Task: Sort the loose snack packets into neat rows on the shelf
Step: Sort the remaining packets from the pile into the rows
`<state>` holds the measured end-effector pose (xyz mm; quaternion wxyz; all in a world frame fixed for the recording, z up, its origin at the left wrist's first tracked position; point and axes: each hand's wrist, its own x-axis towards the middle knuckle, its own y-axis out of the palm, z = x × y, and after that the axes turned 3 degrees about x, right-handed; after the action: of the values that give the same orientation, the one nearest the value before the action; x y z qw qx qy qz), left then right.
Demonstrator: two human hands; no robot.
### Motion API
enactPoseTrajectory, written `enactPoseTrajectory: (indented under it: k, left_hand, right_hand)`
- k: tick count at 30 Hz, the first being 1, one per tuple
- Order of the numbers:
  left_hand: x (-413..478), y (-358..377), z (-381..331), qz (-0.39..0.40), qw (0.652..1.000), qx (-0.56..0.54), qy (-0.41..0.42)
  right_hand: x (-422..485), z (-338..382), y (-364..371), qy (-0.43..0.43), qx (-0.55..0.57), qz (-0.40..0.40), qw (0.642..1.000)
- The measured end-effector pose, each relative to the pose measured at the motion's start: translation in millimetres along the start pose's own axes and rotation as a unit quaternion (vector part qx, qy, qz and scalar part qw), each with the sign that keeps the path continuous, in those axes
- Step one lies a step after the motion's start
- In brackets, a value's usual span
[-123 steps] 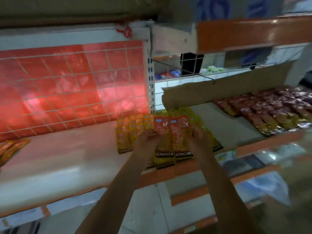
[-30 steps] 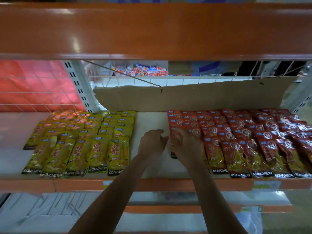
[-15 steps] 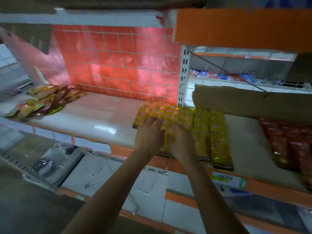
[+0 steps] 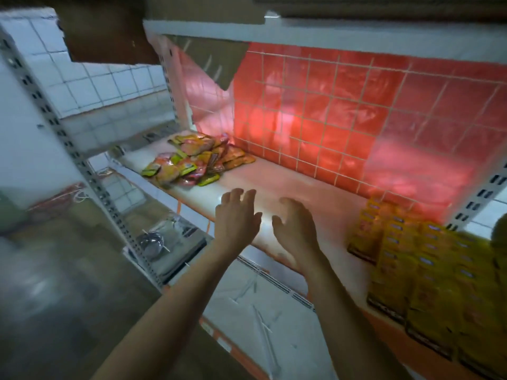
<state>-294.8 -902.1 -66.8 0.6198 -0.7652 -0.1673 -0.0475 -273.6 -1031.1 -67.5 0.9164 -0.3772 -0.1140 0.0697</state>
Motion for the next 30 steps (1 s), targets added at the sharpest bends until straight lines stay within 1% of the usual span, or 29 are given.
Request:
enactPoseTrajectory:
  k: [6,11,14,17,21,23,25,28,30]
  left_hand:
    - [58.0,4.0,74.7,0.009,0.996,0.026,-0.079]
    - [100.8,10.5,123.6,-0.008,0.996,0.010,-0.091]
    - [134.6,12.3,153.5,-0.035,0.994,-0.024,-0.099]
    - [171.4,18.0,183.8,-0.010,0.996,-0.021,-0.089]
    - [222.1,30.3,224.5,0.001,0.999,-0.005,-0.043]
    - [245.1,33.5,241.5,0.037,0.999,-0.013,0.000]
    - [265.0,34.4,254.5,0.099,0.994,-0.020,0.043]
    - [292.9,29.8,262.7,0.218,0.973,0.014,0.075]
    - [305.0,26.5,259.7,0.268,0.959,0.015,0.095]
  right_hand:
    - [67.5,33.9,49.7,0.021,0.023,0.072,0.997]
    - [112.9,47.8,82.4,0.075,0.063,0.093,0.991]
    - [141.1,60.5,103.2,0.090,0.080,0.079,0.990]
    - [171.3,77.1,124.8,0.110,0.104,0.051,0.987]
    - [210.1,103.2,155.2,0.138,0.067,0.016,0.988]
    - [221.8,114.8,168.0,0.164,0.037,0.014,0.986]
    - [228.3,123.0,178.3,0.184,0.002,0.028,0.983]
    - [235.9,130.9,185.7,0.215,-0.029,0.049,0.975]
    - [242.1,135.1,186.7,0.232,-0.036,0.053,0.971]
